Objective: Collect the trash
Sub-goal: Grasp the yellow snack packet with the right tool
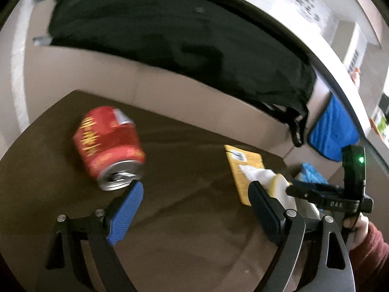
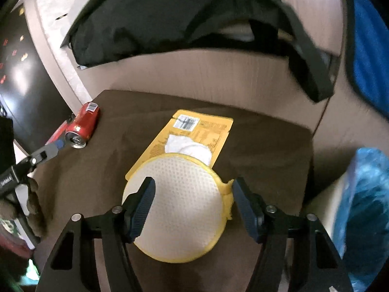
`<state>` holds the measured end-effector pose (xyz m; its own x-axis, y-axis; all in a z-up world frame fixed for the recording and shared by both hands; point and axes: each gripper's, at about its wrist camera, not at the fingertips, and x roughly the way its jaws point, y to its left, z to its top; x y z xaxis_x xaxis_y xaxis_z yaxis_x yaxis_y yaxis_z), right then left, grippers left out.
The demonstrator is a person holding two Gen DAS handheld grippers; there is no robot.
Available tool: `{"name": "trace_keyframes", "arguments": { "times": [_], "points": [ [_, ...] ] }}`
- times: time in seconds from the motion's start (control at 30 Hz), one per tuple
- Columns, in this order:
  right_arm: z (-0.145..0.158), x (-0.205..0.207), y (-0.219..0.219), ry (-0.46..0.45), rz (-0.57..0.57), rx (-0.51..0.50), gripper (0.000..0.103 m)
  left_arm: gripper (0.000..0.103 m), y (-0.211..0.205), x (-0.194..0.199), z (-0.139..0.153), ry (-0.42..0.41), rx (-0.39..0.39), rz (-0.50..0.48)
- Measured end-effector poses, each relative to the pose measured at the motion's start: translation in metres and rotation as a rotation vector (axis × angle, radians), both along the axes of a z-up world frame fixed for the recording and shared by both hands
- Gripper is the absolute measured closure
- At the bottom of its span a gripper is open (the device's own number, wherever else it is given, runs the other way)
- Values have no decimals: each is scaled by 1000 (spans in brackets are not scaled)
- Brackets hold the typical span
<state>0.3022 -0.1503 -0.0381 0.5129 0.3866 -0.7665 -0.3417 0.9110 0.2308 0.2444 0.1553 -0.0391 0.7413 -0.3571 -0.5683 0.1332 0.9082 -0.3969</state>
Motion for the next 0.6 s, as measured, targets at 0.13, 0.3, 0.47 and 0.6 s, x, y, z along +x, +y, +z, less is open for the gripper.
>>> {"name": "trace_keyframes", "arguments": {
  "times": [0.13, 0.3, 0.47, 0.6],
  "points": [
    [-4, -10, 15, 32, 35, 4, 44, 15, 26, 0, -6, 18, -45, 69],
    [-6, -33, 59, 92, 222, 28, 44, 15, 36, -2, -9, 23, -89, 89],
    [8, -50, 88, 9, 298, -32, 46, 15, 29, -10, -5, 11, -70, 49],
    [22, -35, 72, -77, 181, -73, 36, 15, 23, -13, -4, 7, -69, 21]
  ]
}}
